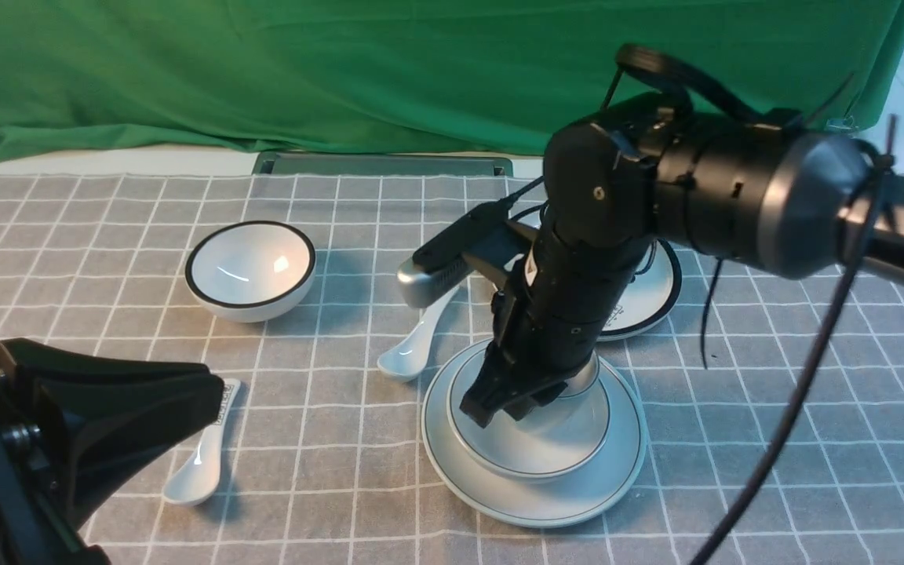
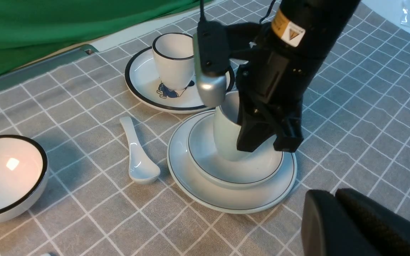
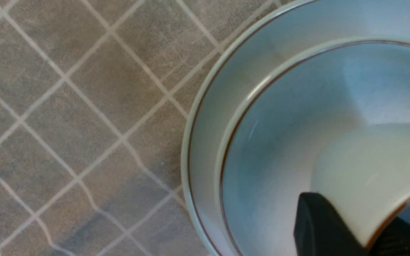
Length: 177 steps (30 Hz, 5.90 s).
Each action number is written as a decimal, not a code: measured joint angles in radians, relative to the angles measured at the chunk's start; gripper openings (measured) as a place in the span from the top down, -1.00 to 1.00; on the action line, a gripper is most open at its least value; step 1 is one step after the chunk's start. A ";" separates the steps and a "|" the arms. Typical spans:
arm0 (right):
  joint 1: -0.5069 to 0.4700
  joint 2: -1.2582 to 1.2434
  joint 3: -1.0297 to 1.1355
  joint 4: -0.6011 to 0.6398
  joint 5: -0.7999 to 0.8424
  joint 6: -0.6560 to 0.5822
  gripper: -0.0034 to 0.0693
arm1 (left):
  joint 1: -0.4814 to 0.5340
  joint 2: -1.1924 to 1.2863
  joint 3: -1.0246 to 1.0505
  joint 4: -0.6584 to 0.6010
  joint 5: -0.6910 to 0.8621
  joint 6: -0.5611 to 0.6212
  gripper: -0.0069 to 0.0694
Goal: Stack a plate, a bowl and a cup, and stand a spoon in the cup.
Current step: Use the right arm to put the blue teacup into the blue rice bowl in the middle, then use the left arm to grab a blue soup spoon, then use the left arm to put the blue soup spoon into the blue teacup in the middle
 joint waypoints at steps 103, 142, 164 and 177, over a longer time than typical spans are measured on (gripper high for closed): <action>-0.059 -0.898 0.389 -0.284 0.230 0.204 0.76 | -0.121 1.729 -1.326 0.534 0.370 -0.471 -0.12; -0.059 -1.168 0.390 -0.287 0.230 0.237 0.76 | -0.391 0.974 -0.378 -0.679 -0.619 0.746 0.51; -0.059 -1.168 0.390 -0.287 0.201 0.257 0.65 | -0.398 0.821 -0.447 -0.614 -0.616 0.648 0.51; -0.059 -1.168 0.390 -0.287 0.192 0.259 0.58 | -0.398 0.821 -0.447 -0.606 -0.616 0.636 0.51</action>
